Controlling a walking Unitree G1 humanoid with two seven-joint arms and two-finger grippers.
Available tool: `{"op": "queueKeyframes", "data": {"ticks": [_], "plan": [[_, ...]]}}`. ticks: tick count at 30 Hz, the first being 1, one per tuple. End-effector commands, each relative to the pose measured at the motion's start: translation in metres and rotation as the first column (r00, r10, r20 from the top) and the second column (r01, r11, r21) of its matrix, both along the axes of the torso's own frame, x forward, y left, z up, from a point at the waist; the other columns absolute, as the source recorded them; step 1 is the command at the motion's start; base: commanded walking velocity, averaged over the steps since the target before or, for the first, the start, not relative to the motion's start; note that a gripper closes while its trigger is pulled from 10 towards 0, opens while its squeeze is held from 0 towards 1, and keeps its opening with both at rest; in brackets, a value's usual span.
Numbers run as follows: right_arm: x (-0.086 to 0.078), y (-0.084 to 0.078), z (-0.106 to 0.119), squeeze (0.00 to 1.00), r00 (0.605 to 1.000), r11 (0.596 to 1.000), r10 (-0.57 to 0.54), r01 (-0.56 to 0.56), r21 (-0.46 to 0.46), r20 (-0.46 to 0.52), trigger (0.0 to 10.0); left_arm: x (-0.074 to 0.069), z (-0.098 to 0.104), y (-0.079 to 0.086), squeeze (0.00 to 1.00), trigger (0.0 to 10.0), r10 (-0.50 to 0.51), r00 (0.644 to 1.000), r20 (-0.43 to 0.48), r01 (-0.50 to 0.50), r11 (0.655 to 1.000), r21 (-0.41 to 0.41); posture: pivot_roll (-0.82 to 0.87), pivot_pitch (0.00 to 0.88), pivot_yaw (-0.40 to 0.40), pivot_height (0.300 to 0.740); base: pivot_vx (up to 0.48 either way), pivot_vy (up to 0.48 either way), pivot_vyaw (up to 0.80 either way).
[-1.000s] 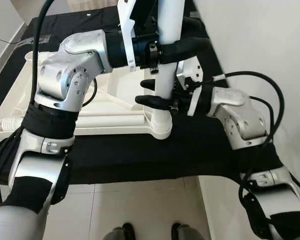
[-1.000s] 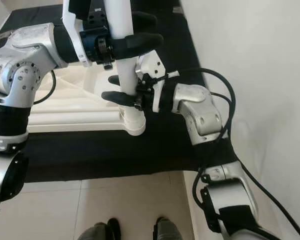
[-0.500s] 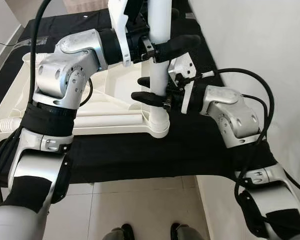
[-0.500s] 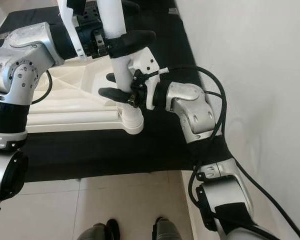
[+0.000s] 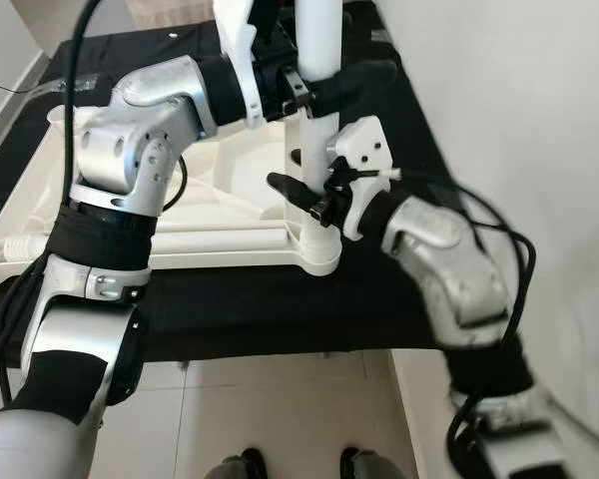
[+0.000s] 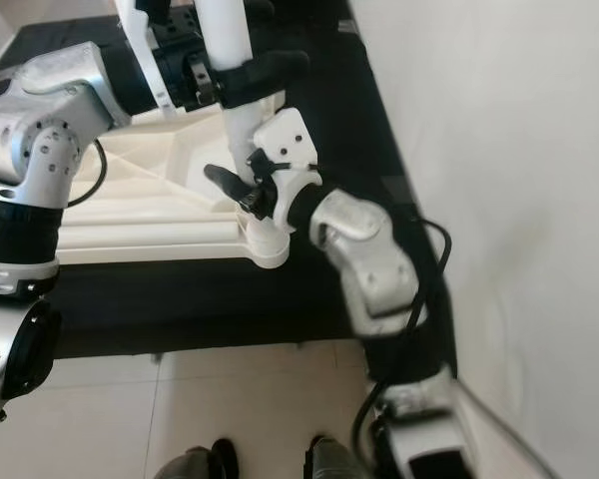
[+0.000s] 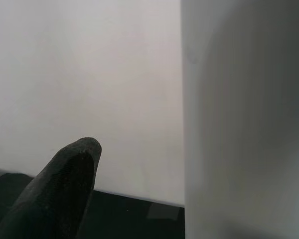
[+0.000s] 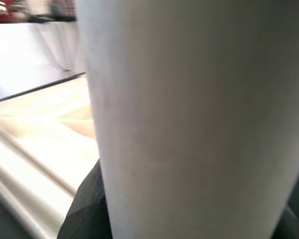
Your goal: Building children table
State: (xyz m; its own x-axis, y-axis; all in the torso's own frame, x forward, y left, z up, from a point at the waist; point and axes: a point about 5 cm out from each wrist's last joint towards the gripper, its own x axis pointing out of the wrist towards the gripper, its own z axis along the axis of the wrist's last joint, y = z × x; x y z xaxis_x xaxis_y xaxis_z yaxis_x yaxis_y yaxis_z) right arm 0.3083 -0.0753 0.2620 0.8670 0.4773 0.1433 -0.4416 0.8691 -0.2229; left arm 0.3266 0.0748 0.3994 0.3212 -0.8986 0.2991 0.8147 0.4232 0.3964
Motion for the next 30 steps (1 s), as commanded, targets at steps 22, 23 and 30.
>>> {"op": "queueKeyframes", "data": {"ticks": [22, 23, 30], "plan": [[-0.017, 0.007, -0.048, 0.0, 0.946, 0.977, -0.208, 0.212, -0.011, -0.25, 0.0, -0.003, 0.001, 0.004, 0.0, 0.0, -0.035, 0.999, -0.035, 0.034, 0.999, -0.018, -0.08, 0.244, 0.043, 0.74, 0.0, 0.0, 0.0], [-0.017, 0.006, -0.047, 0.0, 0.947, 0.977, -0.209, 0.213, -0.009, -0.245, 0.0, -0.004, 0.002, 0.003, 0.0, 0.0, -0.054, 0.997, -0.05, 0.052, 0.998, -0.032, -0.08, 0.243, 0.043, 0.74, 0.0, 0.0, 0.0], [-0.018, 0.007, -0.043, 0.0, 0.955, 0.98, -0.194, 0.201, 0.006, -0.223, 10.0, -0.008, 0.006, -0.002, 0.0, 0.0, -0.107, 0.991, -0.083, 0.101, 0.992, -0.072, -0.08, 0.242, 0.044, 0.74, 0.0, 0.0, 0.0]]}}
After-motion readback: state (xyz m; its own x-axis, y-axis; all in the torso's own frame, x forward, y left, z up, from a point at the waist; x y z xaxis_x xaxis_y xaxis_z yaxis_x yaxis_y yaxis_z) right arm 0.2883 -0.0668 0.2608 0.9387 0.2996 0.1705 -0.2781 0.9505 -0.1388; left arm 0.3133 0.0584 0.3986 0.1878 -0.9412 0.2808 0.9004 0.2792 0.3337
